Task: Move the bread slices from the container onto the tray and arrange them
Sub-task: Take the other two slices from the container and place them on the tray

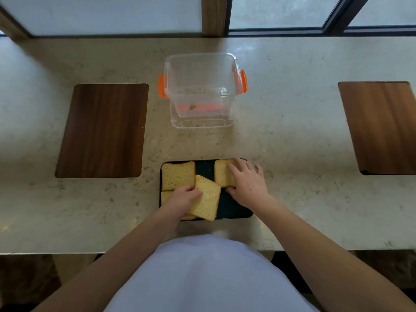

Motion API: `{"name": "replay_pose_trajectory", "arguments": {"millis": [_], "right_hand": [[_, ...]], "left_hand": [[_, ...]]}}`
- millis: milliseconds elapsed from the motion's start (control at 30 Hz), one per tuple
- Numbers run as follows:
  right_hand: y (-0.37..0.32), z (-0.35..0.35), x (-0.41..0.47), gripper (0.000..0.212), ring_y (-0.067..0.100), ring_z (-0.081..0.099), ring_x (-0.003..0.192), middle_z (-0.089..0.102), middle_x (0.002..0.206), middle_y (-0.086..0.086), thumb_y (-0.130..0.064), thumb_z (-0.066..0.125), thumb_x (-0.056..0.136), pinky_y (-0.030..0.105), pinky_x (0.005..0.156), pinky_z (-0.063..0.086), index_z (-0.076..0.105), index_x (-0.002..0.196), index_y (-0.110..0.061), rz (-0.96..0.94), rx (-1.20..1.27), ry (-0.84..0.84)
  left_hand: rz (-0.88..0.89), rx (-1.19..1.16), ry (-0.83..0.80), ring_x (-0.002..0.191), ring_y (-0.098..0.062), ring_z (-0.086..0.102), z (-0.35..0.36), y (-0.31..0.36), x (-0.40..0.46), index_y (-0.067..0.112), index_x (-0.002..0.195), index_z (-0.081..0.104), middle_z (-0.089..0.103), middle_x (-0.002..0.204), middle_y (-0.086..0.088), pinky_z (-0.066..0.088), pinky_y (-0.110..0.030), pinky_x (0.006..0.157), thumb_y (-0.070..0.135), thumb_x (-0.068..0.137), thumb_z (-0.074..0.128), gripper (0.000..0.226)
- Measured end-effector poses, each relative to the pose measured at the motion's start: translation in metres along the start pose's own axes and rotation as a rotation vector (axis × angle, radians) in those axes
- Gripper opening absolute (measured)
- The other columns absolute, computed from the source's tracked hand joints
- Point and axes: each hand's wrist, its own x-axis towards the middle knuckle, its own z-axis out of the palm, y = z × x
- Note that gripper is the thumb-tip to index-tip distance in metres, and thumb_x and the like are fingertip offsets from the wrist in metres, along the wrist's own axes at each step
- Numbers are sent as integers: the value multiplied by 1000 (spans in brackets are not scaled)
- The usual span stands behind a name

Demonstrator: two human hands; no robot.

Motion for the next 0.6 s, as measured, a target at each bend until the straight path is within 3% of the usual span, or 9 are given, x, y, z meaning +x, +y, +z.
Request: {"name": "replay_pose_trajectory", "arguments": {"millis": [100,200,267,333,433,600], "right_hand": [[-4,-8,-12,67,25,26,144,37,155,4,-50,66,80,56,114,19,49,140,-25,81,227,68],[-9,-18,-33,51,13,54,120,58,130,-5,-48,67,85,37,100,45,60,128,-22,290,770,136],[-13,-23,-47,49,10,67,102,69,117,-3,-49,69,86,35,89,57,63,124,-19,447,1189,-59],[-16,-20,-60,44,16,72,99,74,111,2,-42,73,86,41,90,59,65,122,-17,519,1461,-256],[-15,-14,-72,28,20,73,100,76,110,5,-23,74,88,45,91,58,71,115,-16,484,1585,-277],[-8,-19,-74,26,25,72,103,74,112,10,-12,75,87,47,92,57,71,112,-13,493,1668,-198]], "left_hand": [[5,-18,-56,102,-24,70,0,-4,1,18,120,63,72,113,-7,57,-50,91,18,92,67,28],[-22,-211,-142,98,-26,74,3,-5,-1,12,123,61,76,109,-10,62,-44,78,8,89,71,36],[-39,-339,-178,98,-29,73,7,-4,-3,12,122,61,75,111,-14,62,-41,71,4,88,70,36],[-25,-381,-202,100,-31,73,11,-4,-3,11,122,60,75,112,-15,61,-40,70,2,88,70,37],[-11,-336,-249,98,-28,73,17,-5,-3,10,121,60,78,105,-10,61,-39,72,7,88,71,35],[48,-228,-190,95,-26,74,10,1,3,9,122,59,75,109,-14,60,-37,76,18,86,76,41]]}}
